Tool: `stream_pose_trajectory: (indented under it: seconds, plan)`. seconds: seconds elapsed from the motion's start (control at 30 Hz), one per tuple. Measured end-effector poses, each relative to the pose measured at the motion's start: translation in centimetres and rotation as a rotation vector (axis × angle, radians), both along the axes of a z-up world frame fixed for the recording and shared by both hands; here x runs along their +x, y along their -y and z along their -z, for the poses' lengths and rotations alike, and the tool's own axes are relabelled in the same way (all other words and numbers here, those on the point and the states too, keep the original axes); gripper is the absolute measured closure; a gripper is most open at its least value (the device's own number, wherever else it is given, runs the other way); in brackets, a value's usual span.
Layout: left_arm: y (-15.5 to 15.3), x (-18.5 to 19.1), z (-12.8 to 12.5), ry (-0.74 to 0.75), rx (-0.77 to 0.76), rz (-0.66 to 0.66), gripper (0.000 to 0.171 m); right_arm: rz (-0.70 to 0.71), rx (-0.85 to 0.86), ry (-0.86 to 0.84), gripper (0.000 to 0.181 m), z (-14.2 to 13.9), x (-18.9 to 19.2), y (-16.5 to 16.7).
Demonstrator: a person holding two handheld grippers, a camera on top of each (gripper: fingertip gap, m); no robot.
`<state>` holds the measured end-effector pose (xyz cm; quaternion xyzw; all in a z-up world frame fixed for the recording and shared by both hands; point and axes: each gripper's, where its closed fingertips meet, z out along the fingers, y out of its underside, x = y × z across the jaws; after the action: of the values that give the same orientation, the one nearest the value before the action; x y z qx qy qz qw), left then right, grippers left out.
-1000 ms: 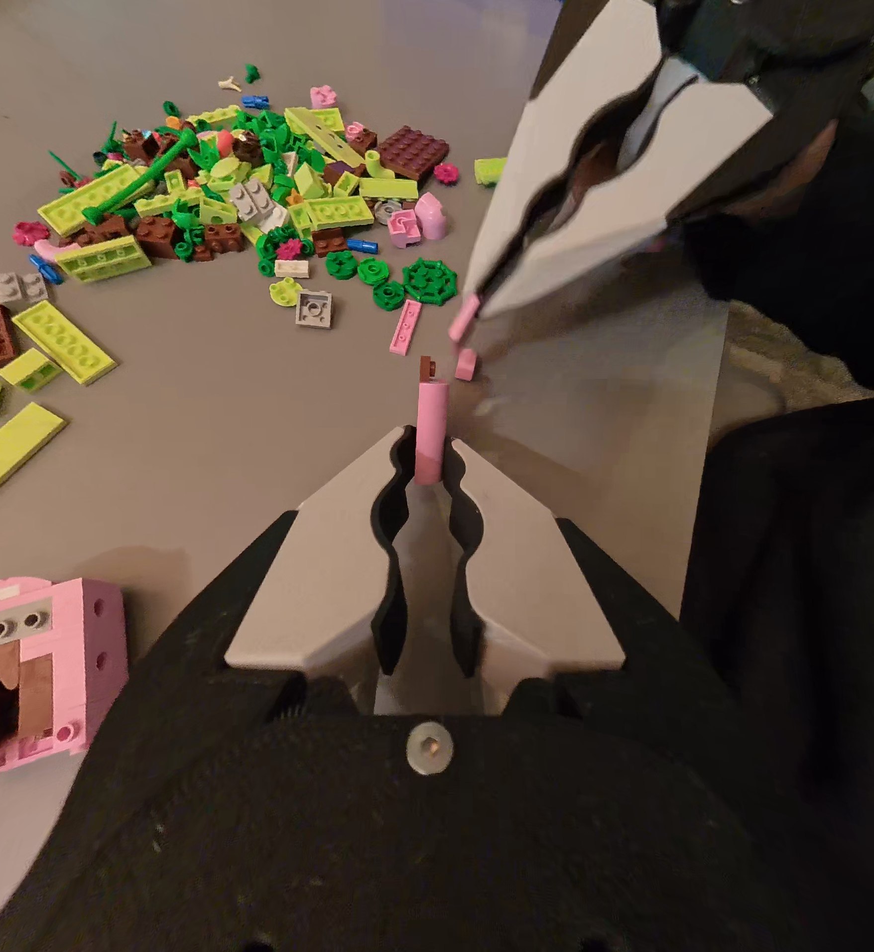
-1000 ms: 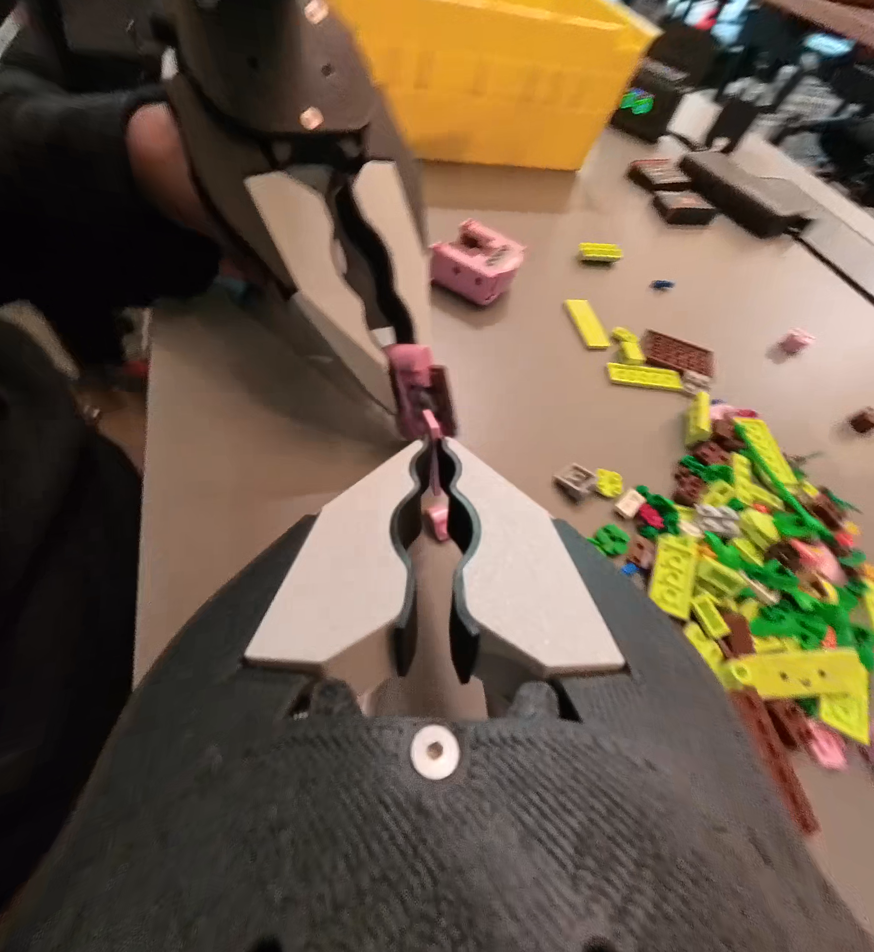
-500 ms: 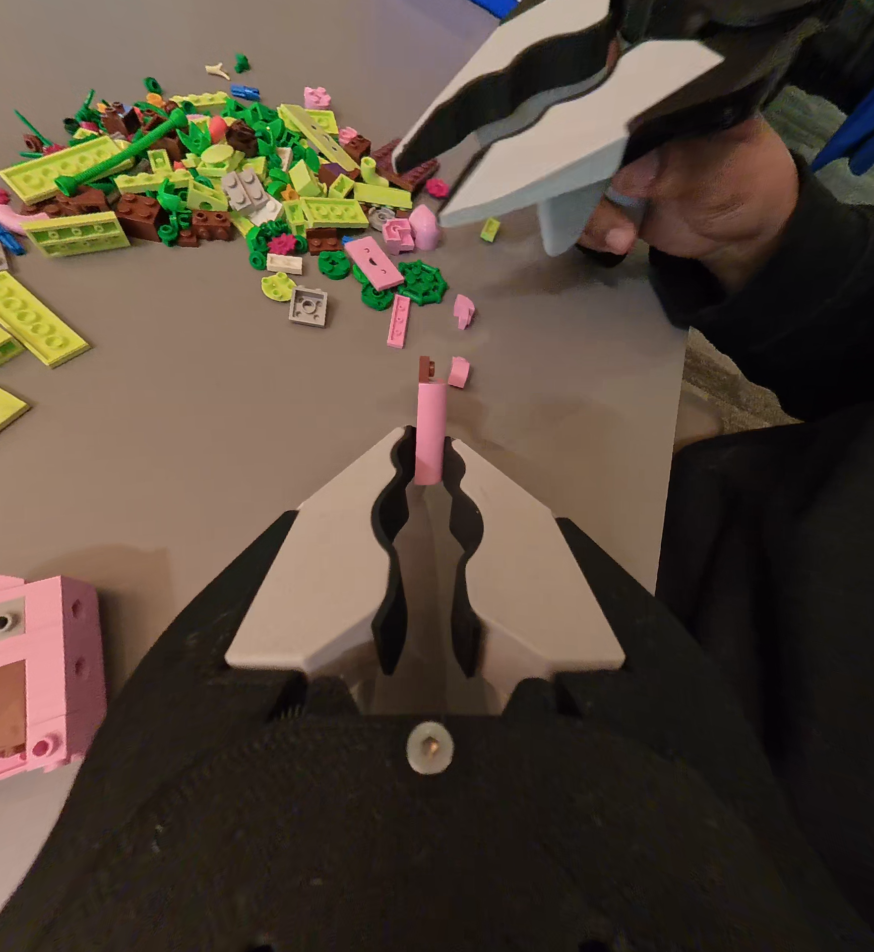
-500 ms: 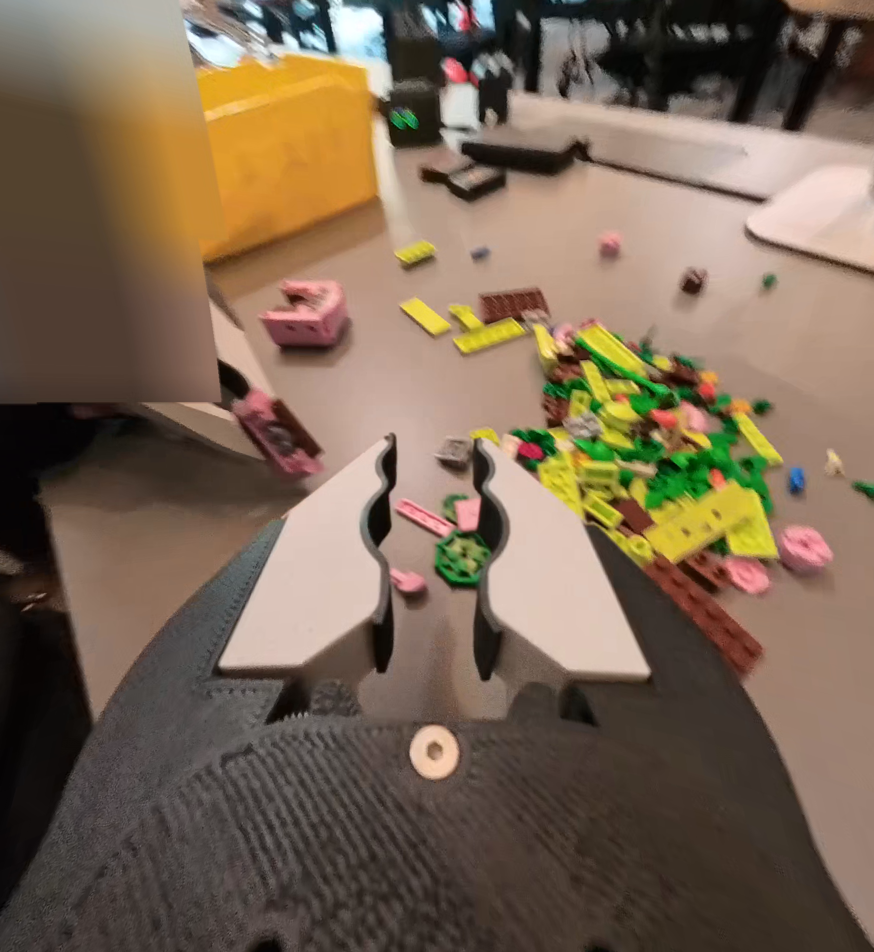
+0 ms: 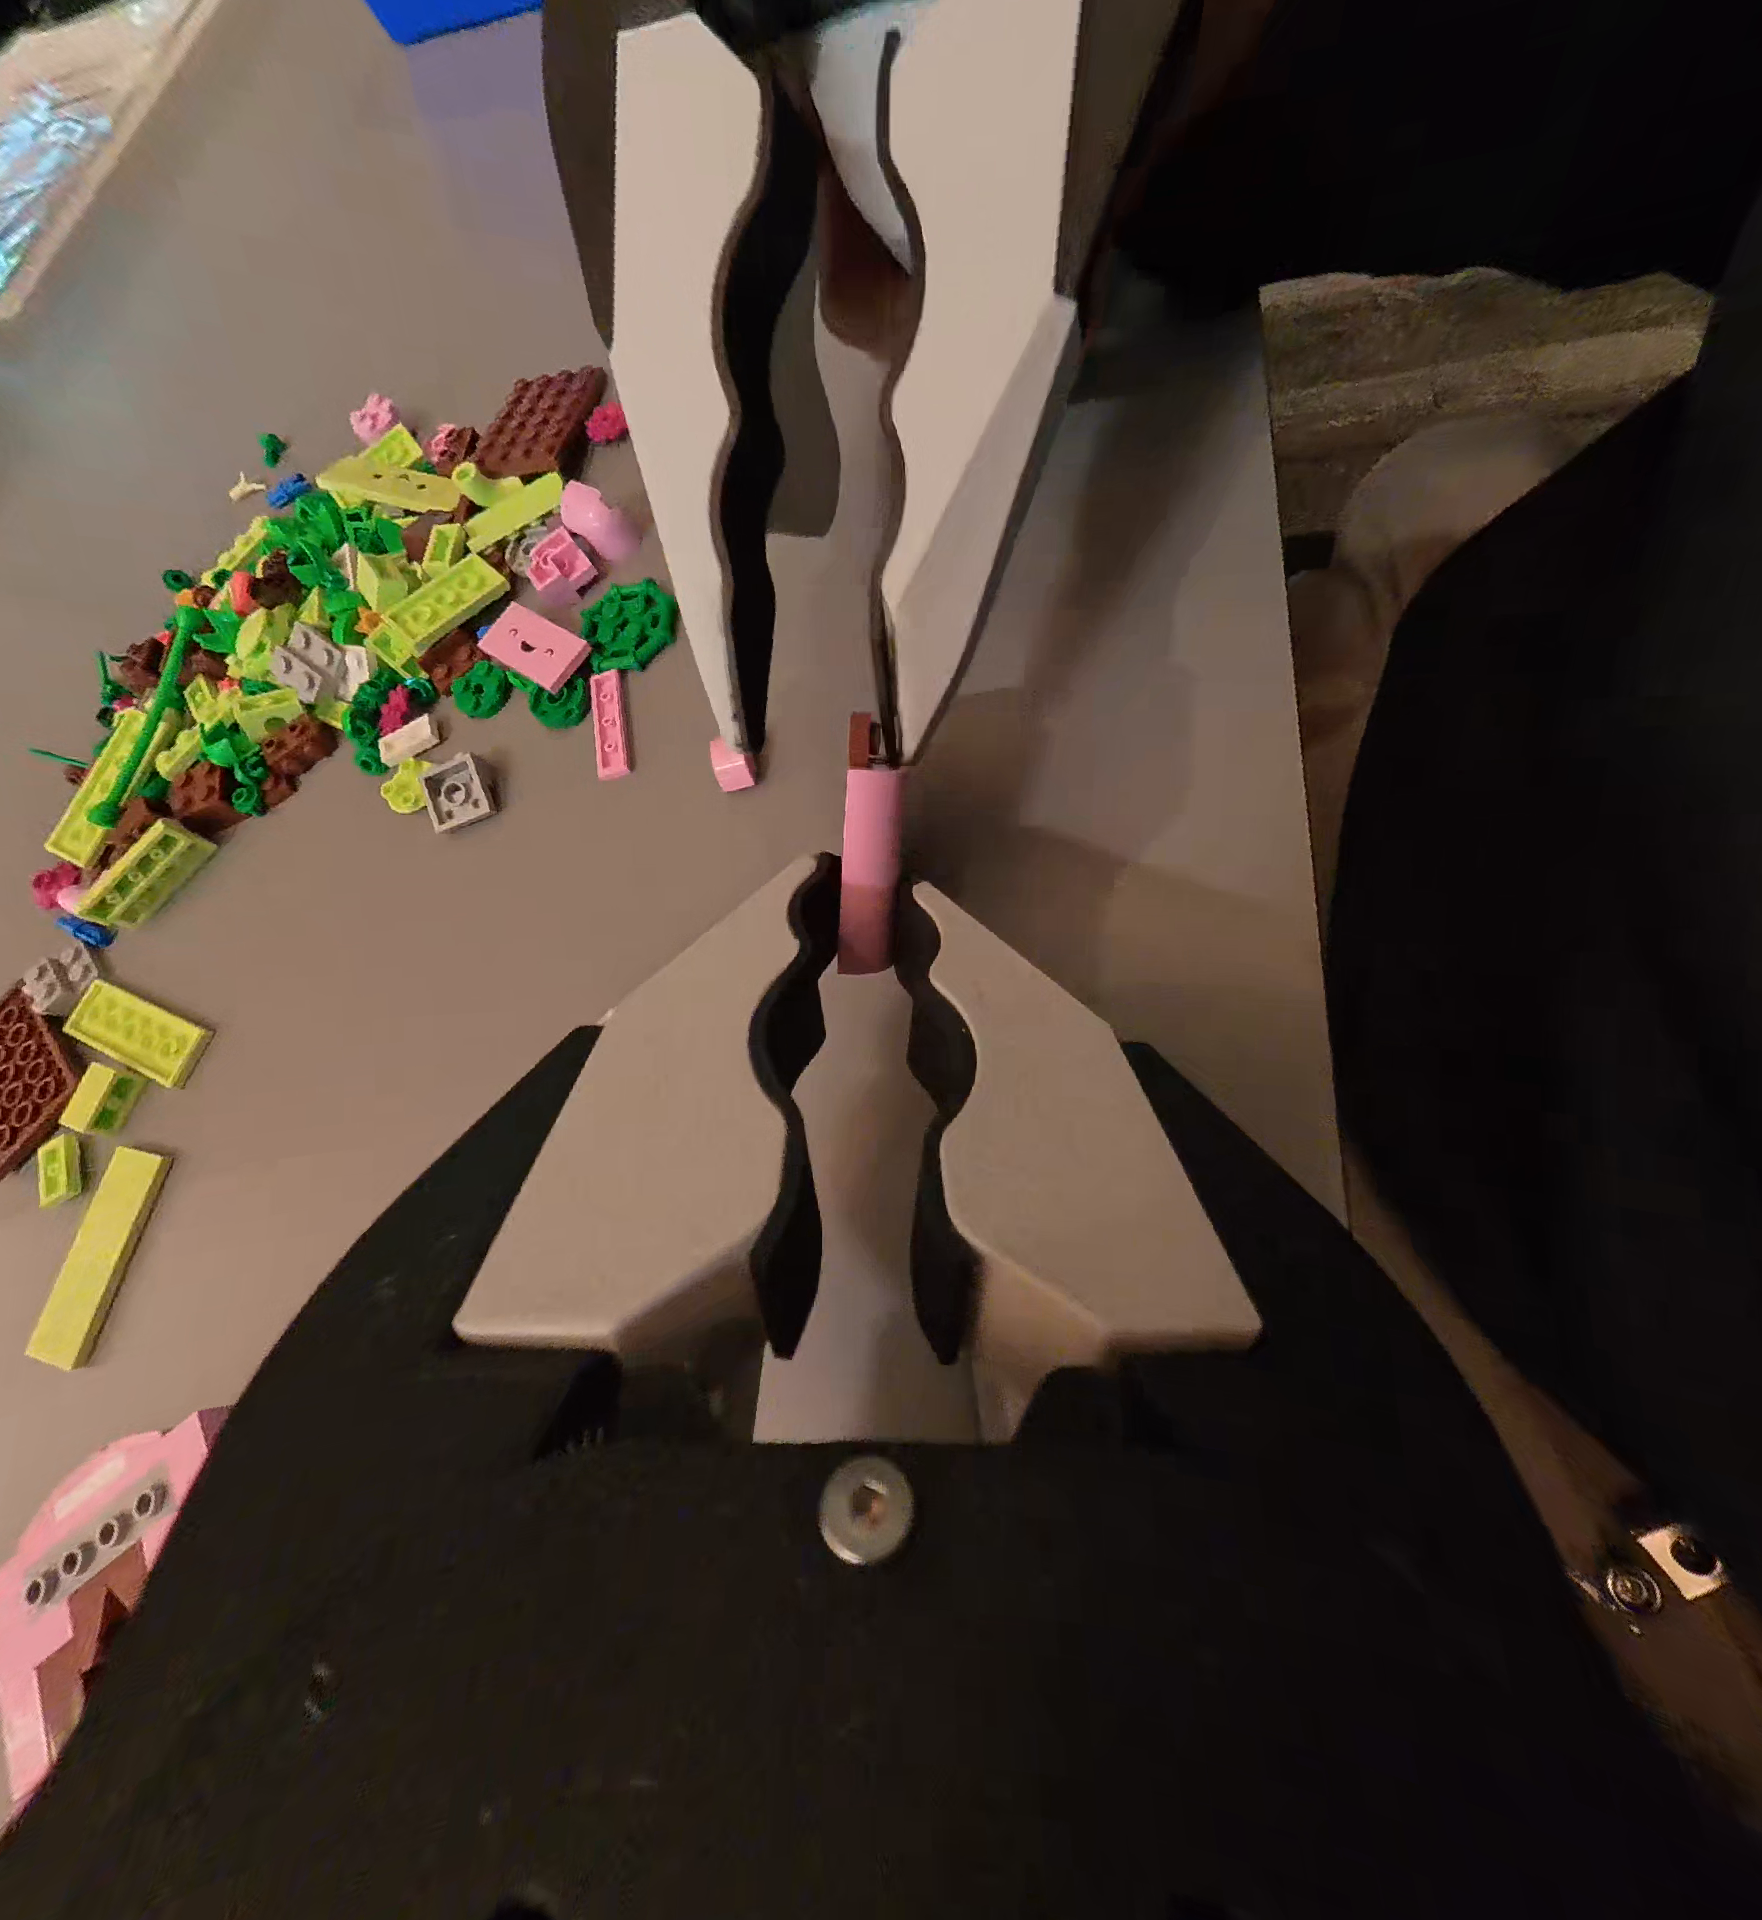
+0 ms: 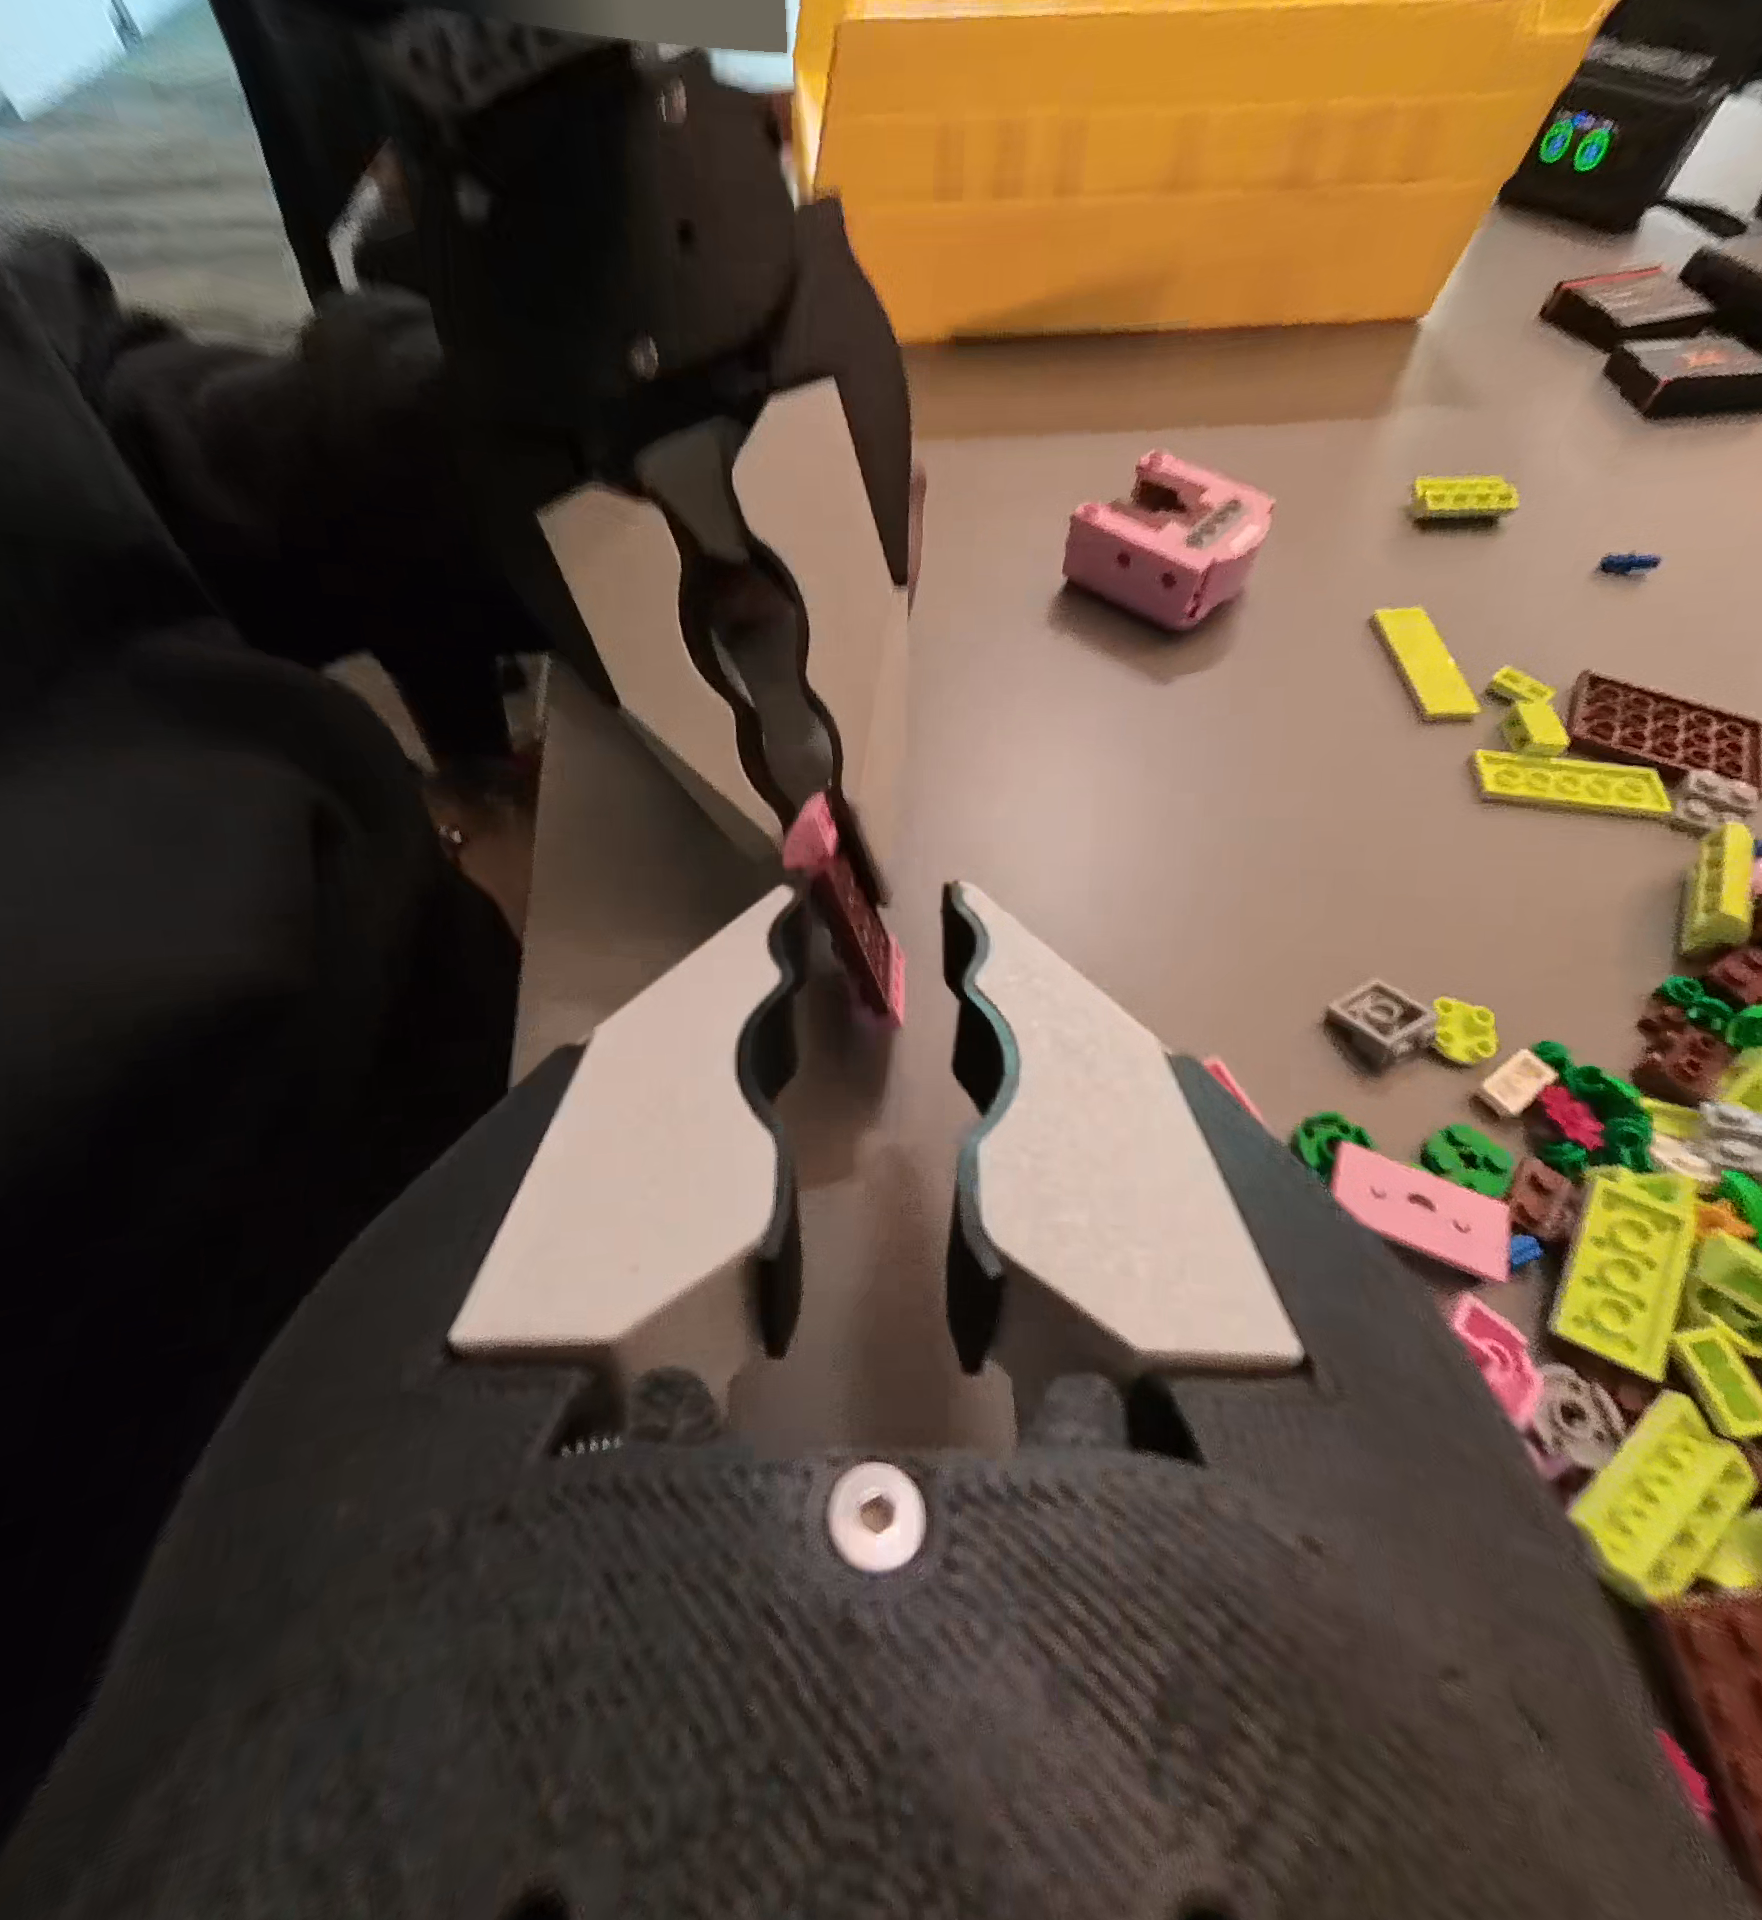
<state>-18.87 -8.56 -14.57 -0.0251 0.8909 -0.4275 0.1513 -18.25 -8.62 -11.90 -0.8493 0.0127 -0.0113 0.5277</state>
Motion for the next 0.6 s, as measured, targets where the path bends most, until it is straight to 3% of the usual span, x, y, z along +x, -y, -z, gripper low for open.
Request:
stream_pose_trajectory:
  seconds: [0.13,0.23,0.4,0.6]
  plan:
    - [0.0,-0.1,0.0,0.003,0.002,0.007,0.164,-0.047,-0.024,0.059,0.163,0.4,-0.7,0.1]
    - [0.1,-0.2,0.0,-0.002,-0.001,0.013,0.164,-0.065,-0.018,0.086,0.178,0.3,-1.0,0.0]
    - [-0.2,0.6,-0.9,0.045,-0.049,-0.046,0.152,-0.062,-0.018,0.095,0.18,0.3,-0.9,0.0]
    - [-0.2,-0.4,-2.5,0.064,-0.155,0.016,0.161,-0.054,-0.023,0.147,0.18,0.3,-0.7,0.0]
